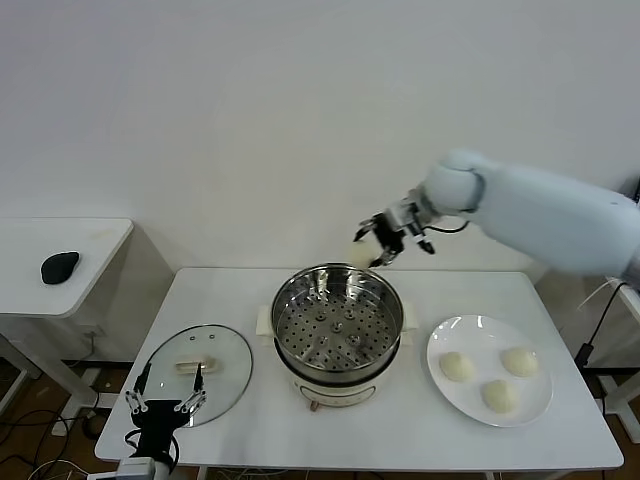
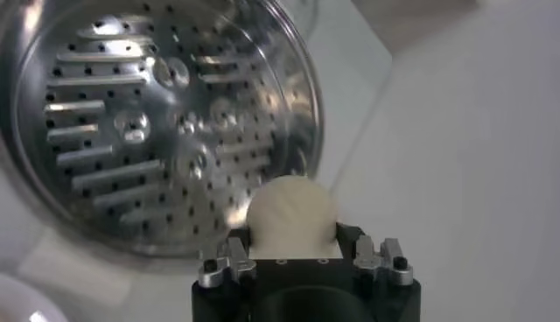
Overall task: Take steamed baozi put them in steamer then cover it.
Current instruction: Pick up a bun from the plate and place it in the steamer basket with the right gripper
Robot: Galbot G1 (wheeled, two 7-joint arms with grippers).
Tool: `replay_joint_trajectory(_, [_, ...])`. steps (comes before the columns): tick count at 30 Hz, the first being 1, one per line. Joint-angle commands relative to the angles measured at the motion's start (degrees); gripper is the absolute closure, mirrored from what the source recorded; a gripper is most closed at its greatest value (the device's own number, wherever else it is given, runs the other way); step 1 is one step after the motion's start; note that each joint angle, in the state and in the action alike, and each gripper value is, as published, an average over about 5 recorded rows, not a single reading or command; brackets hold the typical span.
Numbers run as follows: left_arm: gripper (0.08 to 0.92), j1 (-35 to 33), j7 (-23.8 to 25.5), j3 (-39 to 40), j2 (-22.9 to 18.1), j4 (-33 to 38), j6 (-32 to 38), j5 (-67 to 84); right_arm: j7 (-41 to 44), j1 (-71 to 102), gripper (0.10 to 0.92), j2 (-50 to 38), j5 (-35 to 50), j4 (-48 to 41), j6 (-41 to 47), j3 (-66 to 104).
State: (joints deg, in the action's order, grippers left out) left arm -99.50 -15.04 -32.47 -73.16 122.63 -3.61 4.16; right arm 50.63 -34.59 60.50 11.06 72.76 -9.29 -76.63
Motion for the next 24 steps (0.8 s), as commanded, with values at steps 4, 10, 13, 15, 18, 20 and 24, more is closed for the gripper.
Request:
replay_joint_trajectory(4, [0.177, 0.5, 0.0, -0.9, 0.1, -0.1, 0.0, 0.5, -1.2, 2.4, 0.415, 9.7, -14.4, -6.2, -13.6, -4.3])
replay_joint_trajectory(10, [0.177, 0.3, -0.1, -1.0, 0.1, -0.1, 0.1, 0.5, -2.3, 5.2, 0.414, 10.8, -19.9, -10.5, -17.2, -3.0])
replay_joint_trajectory(13, [0.177, 0.3, -0.1, -1.2, 0.2, -0.2, 0.2, 0.6, -2.8, 6.7, 0.414, 11.0, -22.5, -12.2, -18.5, -2.1])
replay_joint_trajectory(15, [0.177, 0.4, -0.2, -1.2, 0.2, -0.2, 0.2, 0.7, -3.1, 7.3, 0.414, 11.2, -23.8, -13.0, -19.2, -1.7])
replay_joint_trajectory(18, [0.177, 0.6, -0.2, -1.2, 0.1, -0.2, 0.2, 0.8, -3.5, 8.2, 0.414, 11.4, -24.5, -13.8, -19.7, -1.4])
replay_joint_trajectory(20, [0.177, 0.7, -0.2, -1.2, -0.1, -0.2, 0.2, 0.9, -3.7, 8.7, 0.414, 11.6, -25.0, -14.2, -19.9, -1.2])
replay_joint_trajectory(24, [0.177, 0.7, -0.2, -1.1, -0.3, -0.1, 0.2, 0.8, -5.2, 9.5, 0.392, 12.0, -26.3, -15.0, -21.2, -0.3])
